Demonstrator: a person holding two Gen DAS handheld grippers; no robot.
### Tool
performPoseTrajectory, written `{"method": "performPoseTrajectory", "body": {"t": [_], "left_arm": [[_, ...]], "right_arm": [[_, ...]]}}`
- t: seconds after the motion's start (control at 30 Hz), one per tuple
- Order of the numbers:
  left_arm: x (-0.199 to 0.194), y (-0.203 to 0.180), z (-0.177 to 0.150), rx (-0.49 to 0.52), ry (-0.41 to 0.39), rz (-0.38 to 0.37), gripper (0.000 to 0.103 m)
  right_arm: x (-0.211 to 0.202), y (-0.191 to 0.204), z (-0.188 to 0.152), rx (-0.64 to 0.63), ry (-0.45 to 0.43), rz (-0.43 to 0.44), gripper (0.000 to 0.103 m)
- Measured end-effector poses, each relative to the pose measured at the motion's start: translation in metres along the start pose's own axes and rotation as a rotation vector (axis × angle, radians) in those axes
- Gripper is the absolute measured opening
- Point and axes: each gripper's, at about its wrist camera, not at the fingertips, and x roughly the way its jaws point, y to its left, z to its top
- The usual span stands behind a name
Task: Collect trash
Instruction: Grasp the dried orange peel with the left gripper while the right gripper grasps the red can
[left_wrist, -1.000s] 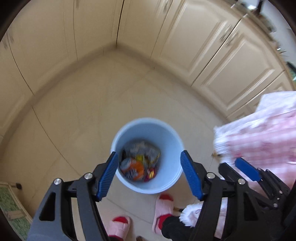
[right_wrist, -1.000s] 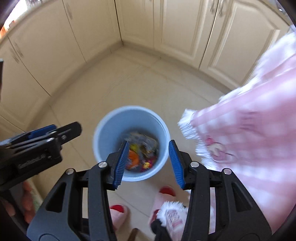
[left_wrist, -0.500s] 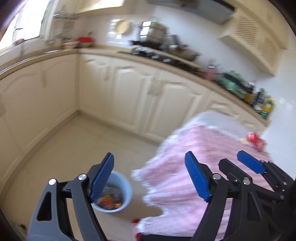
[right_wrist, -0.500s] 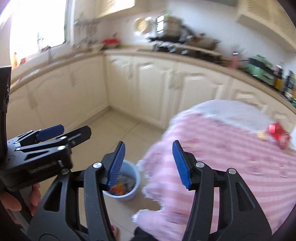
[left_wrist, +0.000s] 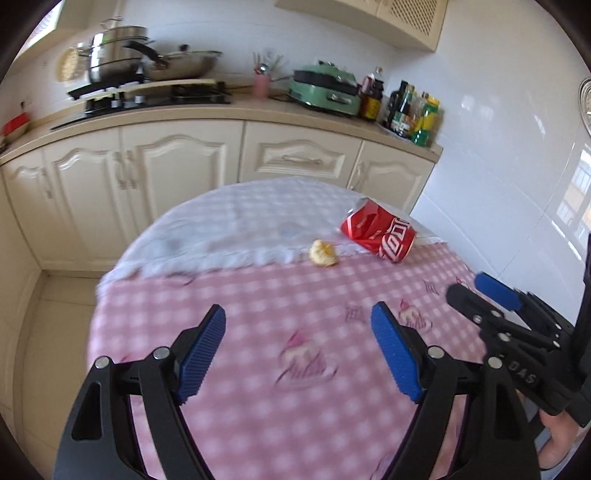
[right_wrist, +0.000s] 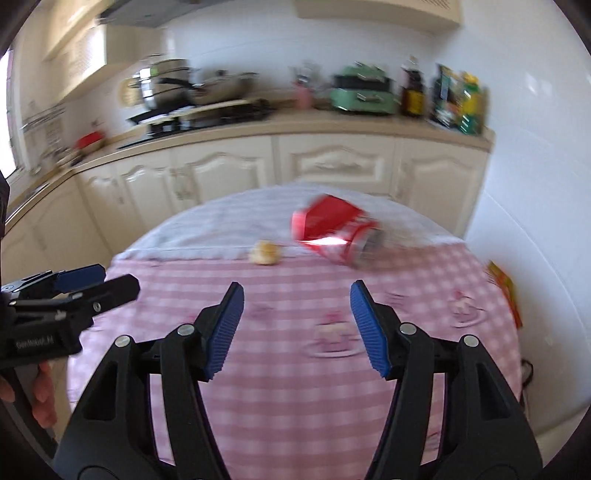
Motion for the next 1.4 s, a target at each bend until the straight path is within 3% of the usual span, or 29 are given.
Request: {"method": "performPoseTrajectory", "body": {"t": [0.2,0.6,0.7,0.73,0.83,0.97,1.17,1.37,1.4], "left_arm": [[0.064,-0.022,0.024,0.092,0.058,0.054,0.079],[0.136,-0.036,0.052,0.154,0.136,0.085,0.078],[0.152,-0.035,0.052,0.164,0.192,0.081,0.051],[0.159,-0.036,0.05,0.165,0.216,0.071,0.046],[0.162,-0.039,0.049,0.196,0.199,0.097,0.036],[0.159,-0.034,0.051,0.18,0.195,0.071,0.035],[0.136,-0.027,0.054,0.136,0.144,0.035,0.035],[0.107,-0.022,0.055,0.115,0.095,0.027,0.035],[0.102,-0.02,0.054,0.111,0.087,0.031,0.035]], "right_arm": [[0.037,-0.056,0.009,0.091,0.054,-0.02,0.063],[0.095,-0.097,0.036,0.2,0.108,0.01,0.068],[0.11,-0.104,0.045,0.239,0.117,0.032,0.069],[0.114,-0.105,0.046,0.245,0.12,0.04,0.069],[0.128,-0.108,0.052,0.27,0.125,0.065,0.07],[0.144,-0.114,0.06,0.311,0.142,0.106,0.071],[0.176,-0.117,0.074,0.335,0.238,0.268,0.071],[0.196,-0.097,0.076,0.229,0.351,0.382,0.069],[0.19,-0.091,0.075,0.197,0.347,0.382,0.06]]}}
